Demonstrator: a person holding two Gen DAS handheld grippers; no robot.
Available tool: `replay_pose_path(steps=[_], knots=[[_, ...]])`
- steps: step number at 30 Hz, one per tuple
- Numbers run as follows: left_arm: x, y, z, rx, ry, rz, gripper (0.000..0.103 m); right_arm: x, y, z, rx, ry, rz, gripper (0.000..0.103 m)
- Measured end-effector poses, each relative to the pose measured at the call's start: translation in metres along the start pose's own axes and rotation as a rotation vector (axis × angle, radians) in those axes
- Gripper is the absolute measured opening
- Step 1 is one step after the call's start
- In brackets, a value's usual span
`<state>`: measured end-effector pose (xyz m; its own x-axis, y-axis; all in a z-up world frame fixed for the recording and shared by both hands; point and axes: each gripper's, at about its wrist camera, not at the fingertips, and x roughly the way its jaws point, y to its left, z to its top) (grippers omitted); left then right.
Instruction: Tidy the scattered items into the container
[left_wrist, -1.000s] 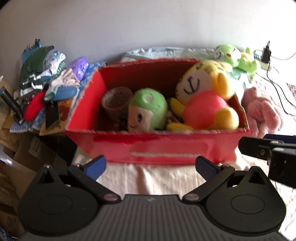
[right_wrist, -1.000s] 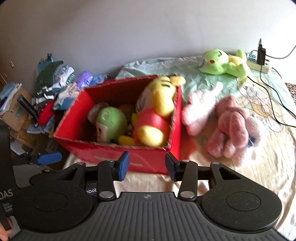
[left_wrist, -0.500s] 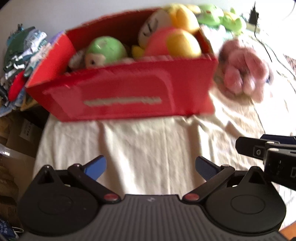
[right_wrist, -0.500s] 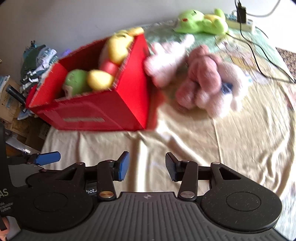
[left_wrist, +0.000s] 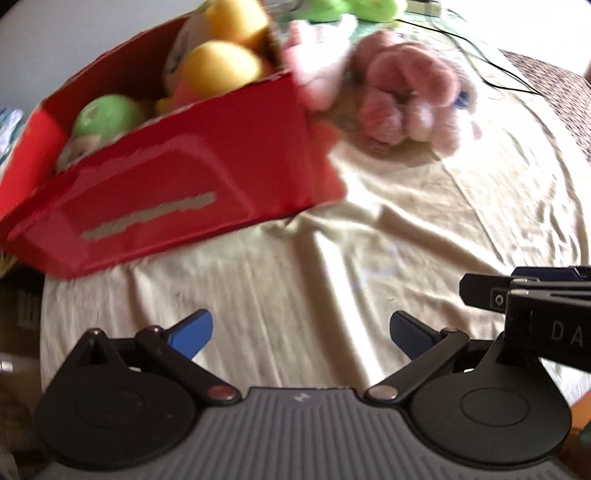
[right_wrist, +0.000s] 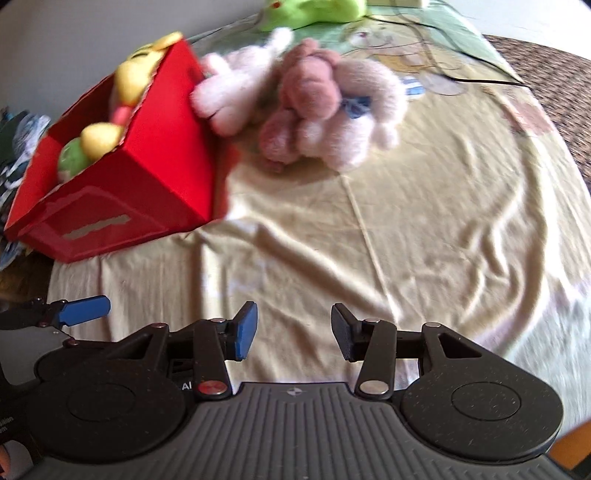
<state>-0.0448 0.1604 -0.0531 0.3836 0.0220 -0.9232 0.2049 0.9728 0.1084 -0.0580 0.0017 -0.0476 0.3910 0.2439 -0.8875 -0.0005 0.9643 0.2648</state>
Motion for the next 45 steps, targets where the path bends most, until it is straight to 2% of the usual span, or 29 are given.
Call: replay_pose_path(steps=[8, 13, 19, 23, 28, 37, 42, 45], knots=[[0.004, -0.024, 0.013, 0.123, -0.051, -0.1, 0.102, -0.011, -0.014, -0.003, 0.108, -0.064, -0.106, 0.048], [0.002, -0.046, 0.021, 0.189, -0.066, -0.113, 0.102, -0.013, -0.033, 0.001, 0.159, -0.07, -0.121, 0.048], [0.008, -0.068, 0.036, 0.155, -0.053, -0.108, 0.102, -0.006, -0.057, 0.02, 0.137, -0.052, -0.113, 0.048], [0.011, -0.082, 0.043, 0.123, -0.051, -0.087, 0.102, -0.004, -0.076, 0.037, 0.102, -0.042, -0.081, 0.048], [0.016, -0.094, 0.054, 0.068, -0.057, -0.097, 0.102, 0.006, -0.096, 0.059, 0.063, -0.041, -0.032, 0.048], [0.03, -0.108, 0.072, 0.027, -0.118, -0.156, 0.102, 0.021, -0.124, 0.097, 0.039, -0.06, 0.057, 0.048], [0.031, -0.102, 0.084, -0.02, -0.169, -0.14, 0.101, 0.034, -0.131, 0.118, 0.036, -0.059, 0.117, 0.048], [0.033, -0.1, 0.092, 0.0, -0.21, -0.113, 0.101, 0.045, -0.133, 0.131, 0.063, -0.047, 0.176, 0.05]])
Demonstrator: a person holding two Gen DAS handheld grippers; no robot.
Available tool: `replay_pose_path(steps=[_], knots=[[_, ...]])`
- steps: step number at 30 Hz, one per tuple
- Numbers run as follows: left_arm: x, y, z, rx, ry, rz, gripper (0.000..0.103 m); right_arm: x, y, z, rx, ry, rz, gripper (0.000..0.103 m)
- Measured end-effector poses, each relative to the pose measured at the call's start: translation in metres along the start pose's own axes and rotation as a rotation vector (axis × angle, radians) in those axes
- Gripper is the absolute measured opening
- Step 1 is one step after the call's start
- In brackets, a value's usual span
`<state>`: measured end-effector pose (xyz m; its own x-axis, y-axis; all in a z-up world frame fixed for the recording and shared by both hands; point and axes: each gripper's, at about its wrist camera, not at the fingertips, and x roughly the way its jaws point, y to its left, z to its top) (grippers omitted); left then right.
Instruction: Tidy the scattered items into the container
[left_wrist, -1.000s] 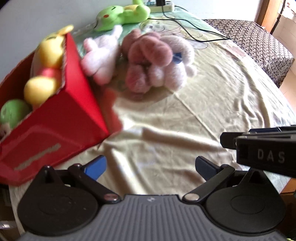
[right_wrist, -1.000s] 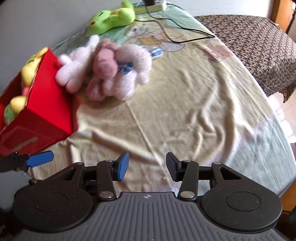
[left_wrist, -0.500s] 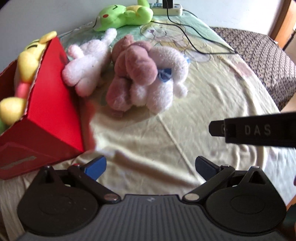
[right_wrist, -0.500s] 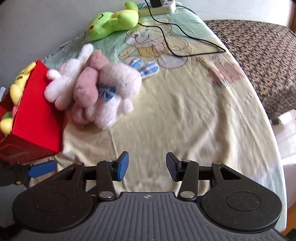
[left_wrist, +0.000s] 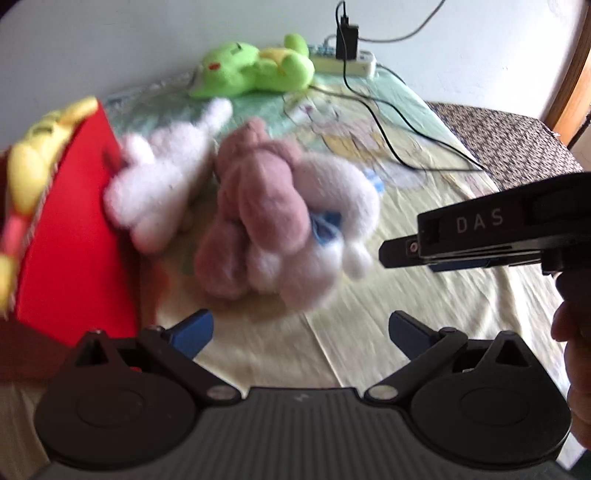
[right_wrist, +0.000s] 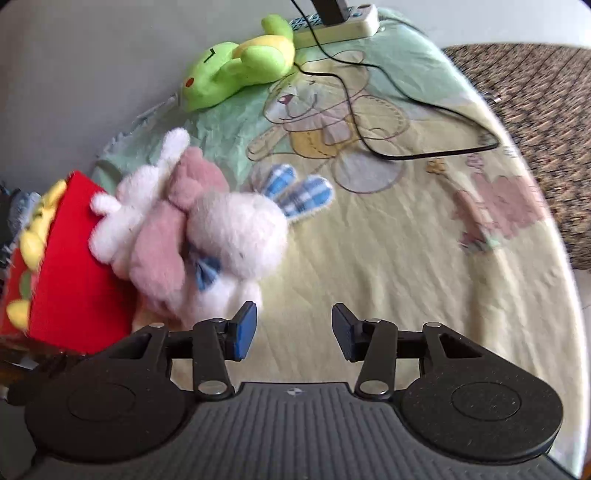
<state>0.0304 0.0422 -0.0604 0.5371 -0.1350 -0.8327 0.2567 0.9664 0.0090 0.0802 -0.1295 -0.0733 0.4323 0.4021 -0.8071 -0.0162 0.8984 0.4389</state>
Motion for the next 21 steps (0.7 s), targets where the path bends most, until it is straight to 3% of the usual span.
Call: replay_pose_path(steps=[9, 14, 16, 20, 21], knots=[[0.028, 0.001, 0.006, 0.018, 0.032, -0.019, 0.093, 0.032, 0.015, 0.016, -0.031, 0.045, 0.08, 0.055], [0.044, 0.007, 0.008, 0.004, 0.072, -0.038, 0.079, 0.043, 0.013, 0.022, 0.022, 0.072, 0.154, 0.058], [0.048, 0.009, 0.008, -0.007, 0.079, -0.044, 0.078, 0.044, 0.013, 0.023, 0.049, 0.08, 0.188, 0.058], [0.049, 0.007, 0.01, 0.007, 0.072, -0.054, 0.077, 0.049, 0.018, 0.023, 0.042, 0.098, 0.221, 0.052], [0.049, 0.006, 0.011, 0.012, 0.072, -0.058, 0.077, 0.051, 0.018, 0.023, 0.042, 0.104, 0.236, 0.044]])
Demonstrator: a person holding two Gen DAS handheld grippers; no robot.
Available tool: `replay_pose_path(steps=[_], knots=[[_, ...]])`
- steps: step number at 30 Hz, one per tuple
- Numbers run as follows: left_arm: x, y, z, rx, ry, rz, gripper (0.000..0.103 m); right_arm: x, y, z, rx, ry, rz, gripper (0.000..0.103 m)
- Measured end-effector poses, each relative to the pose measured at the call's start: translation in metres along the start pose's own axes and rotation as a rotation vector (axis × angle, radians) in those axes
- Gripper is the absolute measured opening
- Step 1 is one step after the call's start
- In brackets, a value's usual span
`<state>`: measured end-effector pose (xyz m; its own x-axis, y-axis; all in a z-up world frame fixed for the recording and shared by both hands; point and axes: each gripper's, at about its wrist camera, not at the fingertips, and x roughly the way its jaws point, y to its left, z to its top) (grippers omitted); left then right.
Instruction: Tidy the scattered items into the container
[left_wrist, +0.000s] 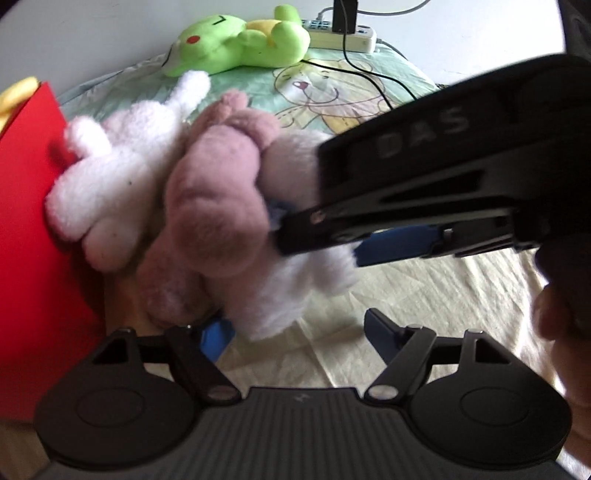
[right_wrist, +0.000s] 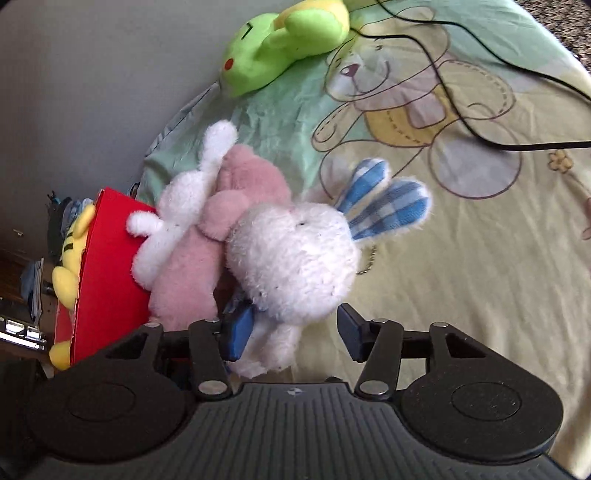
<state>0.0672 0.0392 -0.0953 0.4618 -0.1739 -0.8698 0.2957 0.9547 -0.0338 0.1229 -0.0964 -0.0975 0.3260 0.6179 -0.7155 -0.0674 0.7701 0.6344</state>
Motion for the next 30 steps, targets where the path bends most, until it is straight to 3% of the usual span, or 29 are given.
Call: replay_pose_path(steps=[6, 11, 17, 21, 26, 30], knots=[[-0.007, -0.003, -0.002, 0.021, 0.001, -0.04, 0.073, -0.009, -0.005, 0.001, -0.007, -0.019, 0.034, 0.027], [-0.024, -0.016, -0.016, 0.089, -0.001, -0.122, 0.07, -0.031, -0.022, -0.006, 0.001, -0.025, 0.022, 0.023], [-0.053, -0.03, -0.035, 0.145, -0.028, -0.223, 0.076, -0.067, -0.046, -0.028, -0.009, -0.019, -0.01, 0.023], [-0.058, -0.035, -0.03, 0.157, -0.05, -0.271, 0.078, -0.089, -0.064, -0.044, -0.027, -0.004, -0.044, 0.023], [-0.035, -0.054, -0.014, 0.195, -0.031, -0.355, 0.078, -0.106, -0.08, -0.06, -0.024, 0.01, -0.075, 0.024], [-0.014, -0.074, -0.008, 0.245, -0.003, -0.369, 0.078, -0.112, -0.094, -0.063, 0.061, -0.045, -0.114, 0.032]])
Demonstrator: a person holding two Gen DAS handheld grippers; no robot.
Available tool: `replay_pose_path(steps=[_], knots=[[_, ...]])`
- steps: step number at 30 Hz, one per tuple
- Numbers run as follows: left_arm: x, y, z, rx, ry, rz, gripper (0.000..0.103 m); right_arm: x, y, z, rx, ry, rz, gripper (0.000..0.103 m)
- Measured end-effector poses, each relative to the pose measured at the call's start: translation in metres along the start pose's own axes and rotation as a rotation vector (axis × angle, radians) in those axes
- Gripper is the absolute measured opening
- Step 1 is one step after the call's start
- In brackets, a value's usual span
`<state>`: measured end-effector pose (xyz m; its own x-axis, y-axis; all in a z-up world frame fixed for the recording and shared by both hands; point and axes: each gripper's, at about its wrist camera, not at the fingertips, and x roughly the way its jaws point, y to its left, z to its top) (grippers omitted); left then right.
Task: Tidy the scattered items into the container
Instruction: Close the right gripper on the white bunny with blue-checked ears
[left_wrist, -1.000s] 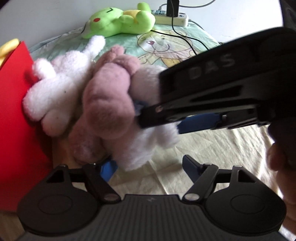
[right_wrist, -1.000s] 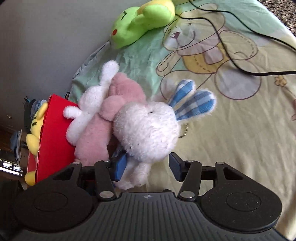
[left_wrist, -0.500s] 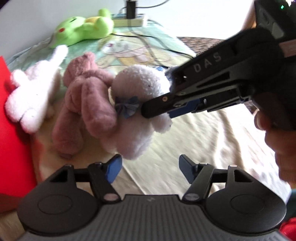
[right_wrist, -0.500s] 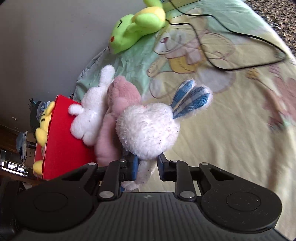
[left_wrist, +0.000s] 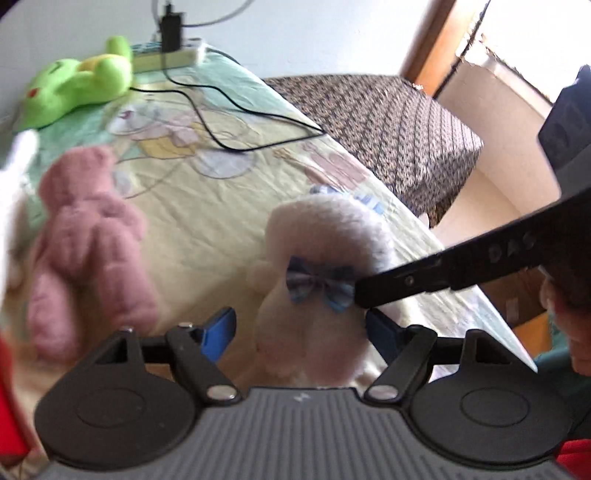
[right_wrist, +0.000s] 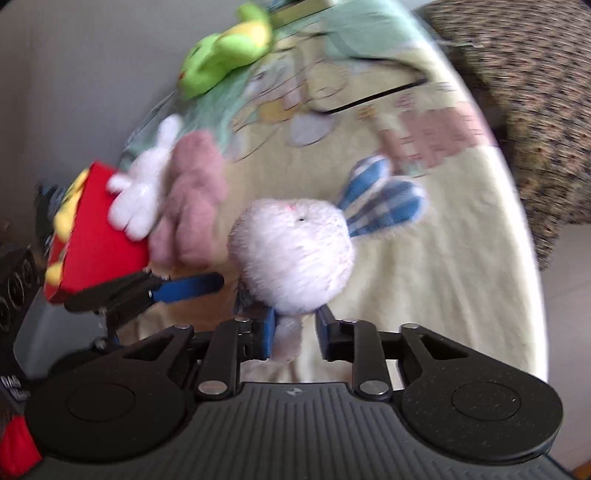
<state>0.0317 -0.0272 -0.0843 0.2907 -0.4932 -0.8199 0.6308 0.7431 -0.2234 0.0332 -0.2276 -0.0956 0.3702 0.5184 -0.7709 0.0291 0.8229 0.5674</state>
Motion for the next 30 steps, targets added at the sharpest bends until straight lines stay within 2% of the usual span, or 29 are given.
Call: replay_pose_path(steps=[3, 6, 10, 14, 17, 19, 20, 24, 27, 29, 30], knots=[[0.01, -0.006, 0.002, 0.002, 0.021, -0.015, 0.077, 0.001, -0.011, 0.0, 0.096, -0.037, 0.037, 0.037], [0.015, -0.014, 0.0, 0.014, 0.026, -0.014, 0.078, 0.006, -0.012, -0.001, 0.13, -0.06, 0.04, 0.05], [0.015, -0.021, -0.002, 0.036, 0.029, 0.005, 0.076, 0.01, -0.013, -0.002, 0.177, -0.087, 0.067, 0.058], [0.013, -0.025, -0.005, 0.027, 0.028, -0.002, 0.065, 0.01, -0.006, -0.003, 0.18, -0.092, 0.103, 0.057], [0.012, -0.03, -0.009, 0.034, 0.018, 0.019, 0.063, 0.011, 0.001, -0.005, 0.142, -0.101, 0.087, 0.05], [0.012, -0.032, -0.009, 0.033, 0.013, 0.029, 0.063, 0.015, -0.001, -0.005, 0.159, -0.096, 0.105, 0.048], [0.012, -0.031, -0.009, 0.024, 0.014, 0.032, 0.063, 0.016, -0.003, -0.005, 0.173, -0.089, 0.115, 0.043], [0.005, -0.026, -0.01, -0.006, 0.011, 0.013, 0.063, 0.013, 0.004, -0.009, 0.132, -0.076, 0.114, 0.038], [-0.011, -0.024, -0.023, -0.015, 0.0, -0.023, 0.07, 0.007, 0.011, -0.017, 0.096, -0.054, 0.142, 0.038], [-0.023, -0.023, -0.037, -0.023, -0.009, -0.038, 0.079, 0.008, 0.012, -0.025, 0.1, -0.009, 0.183, 0.038], [-0.028, -0.024, -0.043, -0.023, -0.012, -0.034, 0.079, 0.01, 0.013, -0.031, 0.106, 0.015, 0.197, 0.038]])
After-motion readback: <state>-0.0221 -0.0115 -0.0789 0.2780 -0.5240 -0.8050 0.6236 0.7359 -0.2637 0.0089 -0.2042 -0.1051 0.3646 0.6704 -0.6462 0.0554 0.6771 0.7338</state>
